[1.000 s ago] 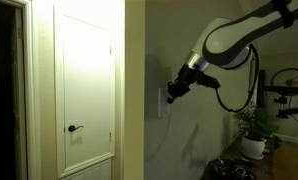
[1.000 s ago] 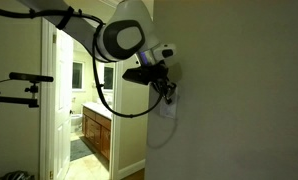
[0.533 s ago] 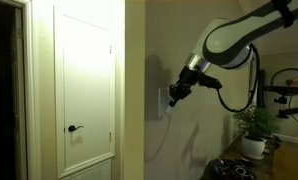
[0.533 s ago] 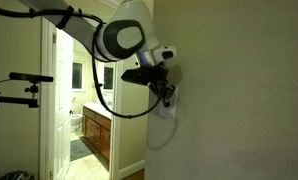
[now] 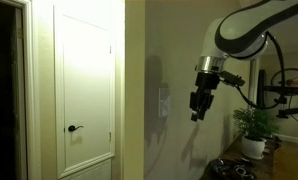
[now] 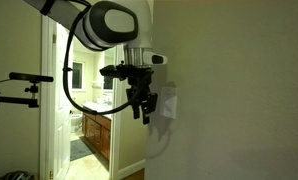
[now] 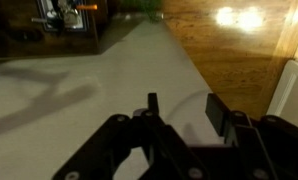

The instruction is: Turn on the light switch

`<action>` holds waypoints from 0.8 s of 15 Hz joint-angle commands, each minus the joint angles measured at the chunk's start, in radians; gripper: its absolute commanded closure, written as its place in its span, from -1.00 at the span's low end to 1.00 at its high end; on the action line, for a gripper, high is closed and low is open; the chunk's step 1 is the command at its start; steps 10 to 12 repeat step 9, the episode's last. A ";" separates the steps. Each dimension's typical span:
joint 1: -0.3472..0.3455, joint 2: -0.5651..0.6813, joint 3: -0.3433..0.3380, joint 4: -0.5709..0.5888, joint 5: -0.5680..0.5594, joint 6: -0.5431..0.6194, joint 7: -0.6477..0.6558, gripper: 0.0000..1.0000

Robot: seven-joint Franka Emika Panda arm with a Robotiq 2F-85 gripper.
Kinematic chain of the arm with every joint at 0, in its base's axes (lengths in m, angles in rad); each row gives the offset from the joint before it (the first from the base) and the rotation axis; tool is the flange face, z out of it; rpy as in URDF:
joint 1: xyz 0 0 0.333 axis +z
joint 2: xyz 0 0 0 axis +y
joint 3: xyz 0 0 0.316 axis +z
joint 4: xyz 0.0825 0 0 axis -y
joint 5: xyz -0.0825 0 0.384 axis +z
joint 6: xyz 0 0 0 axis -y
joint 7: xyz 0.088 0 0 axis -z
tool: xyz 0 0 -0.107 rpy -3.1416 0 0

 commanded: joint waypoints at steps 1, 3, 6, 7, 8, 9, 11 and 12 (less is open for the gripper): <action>0.001 -0.064 -0.005 -0.073 0.007 -0.161 -0.006 -0.71; 0.002 -0.069 -0.001 -0.090 -0.003 -0.225 -0.001 -0.96; 0.003 -0.029 0.001 -0.061 -0.005 -0.226 0.000 -0.84; 0.004 -0.032 0.002 -0.070 -0.007 -0.230 0.000 -0.96; 0.004 -0.034 0.003 -0.075 -0.007 -0.233 0.000 -1.00; 0.004 -0.036 0.004 -0.078 -0.007 -0.233 0.000 -1.00; 0.004 -0.036 0.004 -0.078 -0.007 -0.233 0.000 -1.00; 0.004 -0.036 0.004 -0.078 -0.007 -0.233 0.000 -1.00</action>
